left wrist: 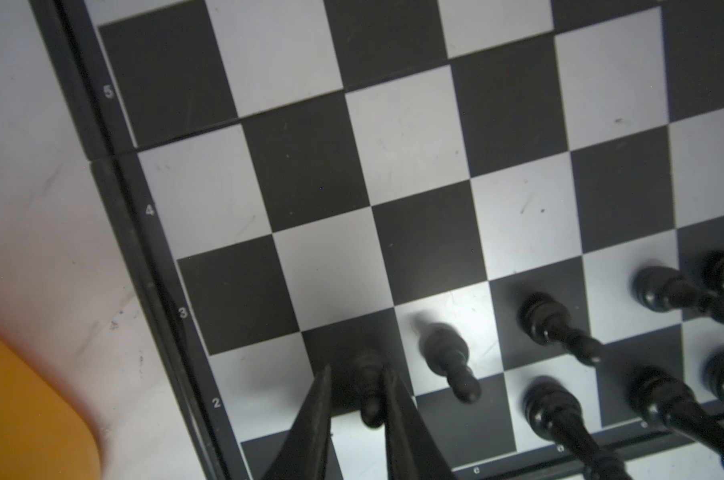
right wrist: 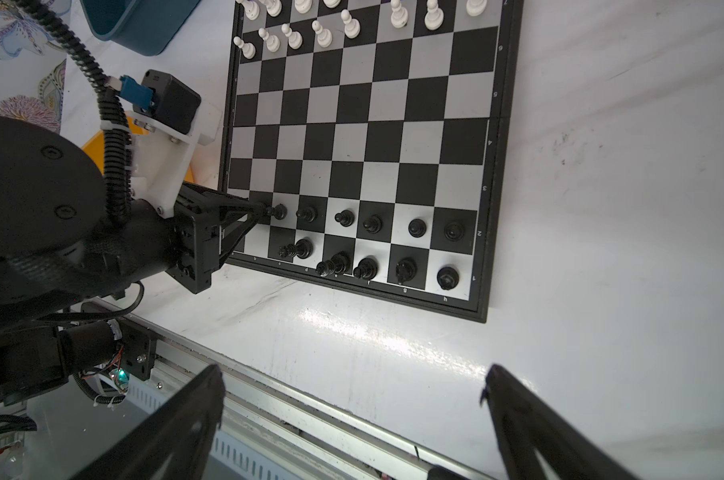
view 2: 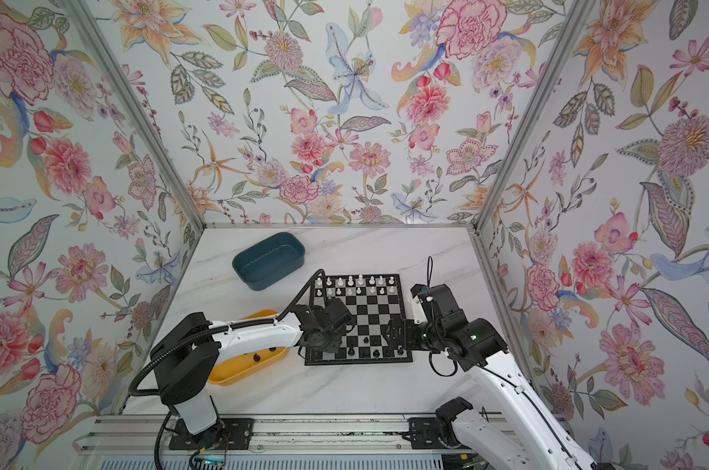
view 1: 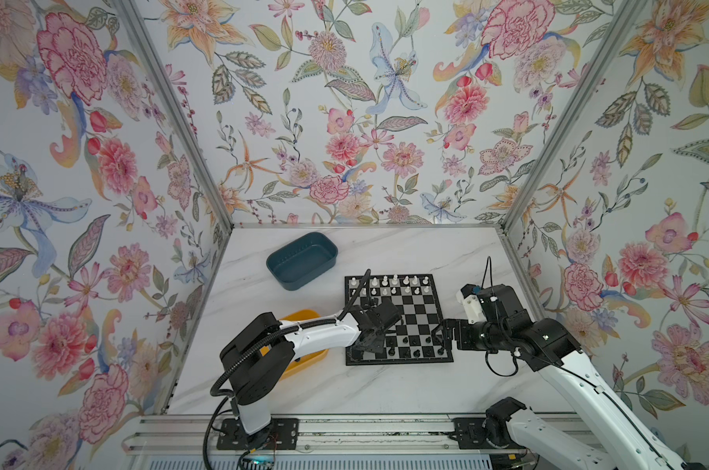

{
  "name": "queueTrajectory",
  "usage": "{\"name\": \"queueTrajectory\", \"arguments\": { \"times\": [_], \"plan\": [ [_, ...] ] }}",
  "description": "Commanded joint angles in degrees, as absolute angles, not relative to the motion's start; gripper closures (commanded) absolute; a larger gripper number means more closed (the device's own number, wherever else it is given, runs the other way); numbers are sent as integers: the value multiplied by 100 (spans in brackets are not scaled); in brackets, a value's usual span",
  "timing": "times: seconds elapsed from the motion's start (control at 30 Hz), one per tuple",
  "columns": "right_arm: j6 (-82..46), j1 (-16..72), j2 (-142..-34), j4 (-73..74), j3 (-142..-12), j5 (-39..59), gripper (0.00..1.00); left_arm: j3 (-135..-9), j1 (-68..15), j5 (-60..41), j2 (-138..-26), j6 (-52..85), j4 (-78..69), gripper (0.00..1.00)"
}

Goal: Set up the chess pieces on the board
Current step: 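Lower the pawn onto the second-row square beside the other black pawns and open, then move the open left gripper back over the yellow tub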

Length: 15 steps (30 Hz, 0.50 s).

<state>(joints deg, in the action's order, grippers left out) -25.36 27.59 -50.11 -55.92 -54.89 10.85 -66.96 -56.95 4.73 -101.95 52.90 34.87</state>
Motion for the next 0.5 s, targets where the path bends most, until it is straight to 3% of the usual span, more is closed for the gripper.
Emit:
{"name": "queueTrajectory", "arguments": {
  "times": [0.0, 0.47],
  "plan": [
    [-2564, 2720, -5042, -5663, -5432, 1020, 1, -6964, -5668, 497, -10166, 5164, 3690, 72],
    [-2488, 2690, -5247, -5568, -5661, 1072, 1, -7287, -5566, 1134, -9501, 5188, 4344, 66]
  ]
}}
